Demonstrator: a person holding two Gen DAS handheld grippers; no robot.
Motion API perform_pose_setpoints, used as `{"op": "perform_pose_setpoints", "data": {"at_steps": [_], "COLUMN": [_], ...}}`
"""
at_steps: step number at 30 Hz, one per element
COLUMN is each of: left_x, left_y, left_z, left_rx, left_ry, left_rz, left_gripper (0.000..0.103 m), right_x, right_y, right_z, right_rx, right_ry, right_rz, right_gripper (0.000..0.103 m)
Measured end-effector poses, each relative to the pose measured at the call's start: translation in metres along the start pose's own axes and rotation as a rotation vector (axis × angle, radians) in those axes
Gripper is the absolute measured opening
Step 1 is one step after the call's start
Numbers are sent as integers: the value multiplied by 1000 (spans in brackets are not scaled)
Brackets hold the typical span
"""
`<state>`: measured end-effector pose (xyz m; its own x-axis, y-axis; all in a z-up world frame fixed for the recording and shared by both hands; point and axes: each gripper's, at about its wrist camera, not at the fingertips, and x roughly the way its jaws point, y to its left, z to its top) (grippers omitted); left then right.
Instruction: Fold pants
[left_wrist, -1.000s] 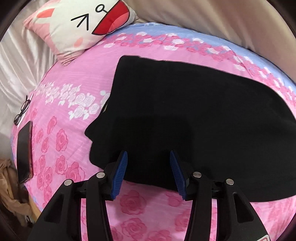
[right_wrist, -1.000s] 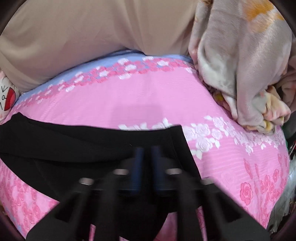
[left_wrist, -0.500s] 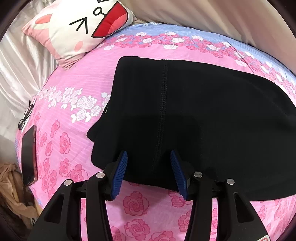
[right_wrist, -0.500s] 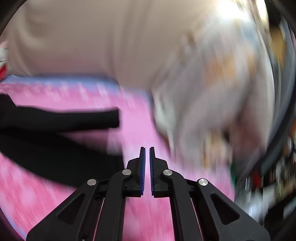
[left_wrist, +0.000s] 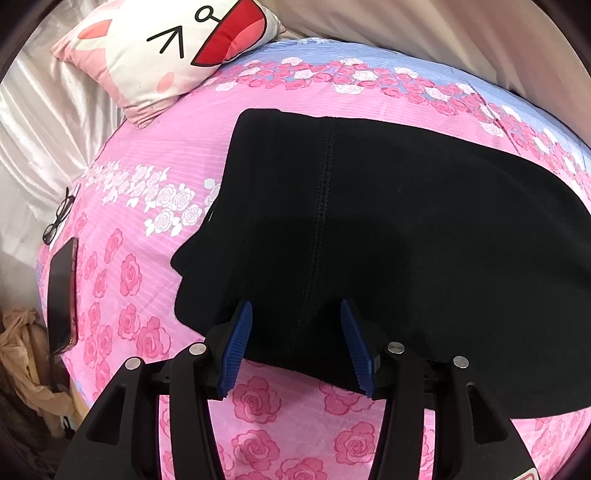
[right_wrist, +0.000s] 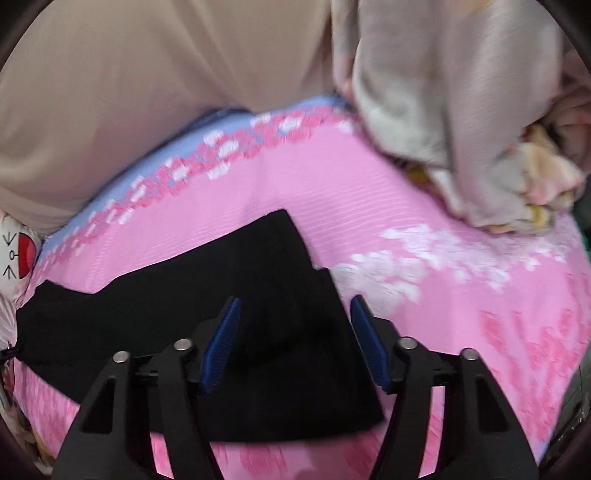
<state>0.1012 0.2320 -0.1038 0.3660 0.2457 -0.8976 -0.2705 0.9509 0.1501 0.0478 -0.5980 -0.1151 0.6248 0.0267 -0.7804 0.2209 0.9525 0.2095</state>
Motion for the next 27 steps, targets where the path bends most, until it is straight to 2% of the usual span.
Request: {"op": "perform_pose_setpoints", "data": {"at_steps": [1, 2, 5, 7, 9, 11, 13, 15, 17, 18, 20, 22, 23, 25, 27], "left_x": [0, 0, 1, 1, 1, 2, 4, 5, 5, 5, 3, -5, -13, -32, -50], "left_y": [1, 2, 4, 6, 10, 15, 20, 22, 21, 20, 18, 17, 16, 15, 7], "left_z": [-1, -1, 1, 2, 3, 4, 5, 6, 8, 8, 8, 6, 3, -7, -18], "left_rx": [-3, -10, -8, -5, 5, 18, 26, 48, 66, 70, 76, 71, 54, 4, -16], "left_ry": [1, 4, 16, 28, 49, 65, 77, 87, 98, 100, 103, 85, 70, 44, 25], "left_rz": [-2, -8, -20, -27, -40, -58, -80, -100, -99, -97, -92, -105, -122, -210, -317], "left_gripper": [51, 51, 52, 52, 52, 52, 53, 53, 54, 54, 54, 53, 53, 53, 54], "right_x": [2, 1, -37, -80, -110, -104, -75, -58, -73, -83, -94, -96, -97, -89, -79], "right_y": [10, 17, 32, 41, 34, 14, -20, -50, -64, -61, -39, -4, 9, 44, 85], "right_z": [1, 3, 12, 17, 11, -5, -31, -58, -76, -81, -87, -90, -94, -105, -114], "right_rx": [-41, -63, -80, -94, -105, -83, -40, 56, 192, 220, 208, 163, 150, 135, 96], "right_ry": [-18, -27, -130, -234, -278, -229, -114, -38, -104, -136, -157, -142, -139, -116, -90], "right_rz": [-50, -64, -30, -15, -77, -145, -283, -316, -230, -181, -95, -3, 34, 110, 175], "right_gripper": [30, 13, 11, 11, 11, 11, 11, 11, 13, 15, 17, 22, 39, 59, 59]}}
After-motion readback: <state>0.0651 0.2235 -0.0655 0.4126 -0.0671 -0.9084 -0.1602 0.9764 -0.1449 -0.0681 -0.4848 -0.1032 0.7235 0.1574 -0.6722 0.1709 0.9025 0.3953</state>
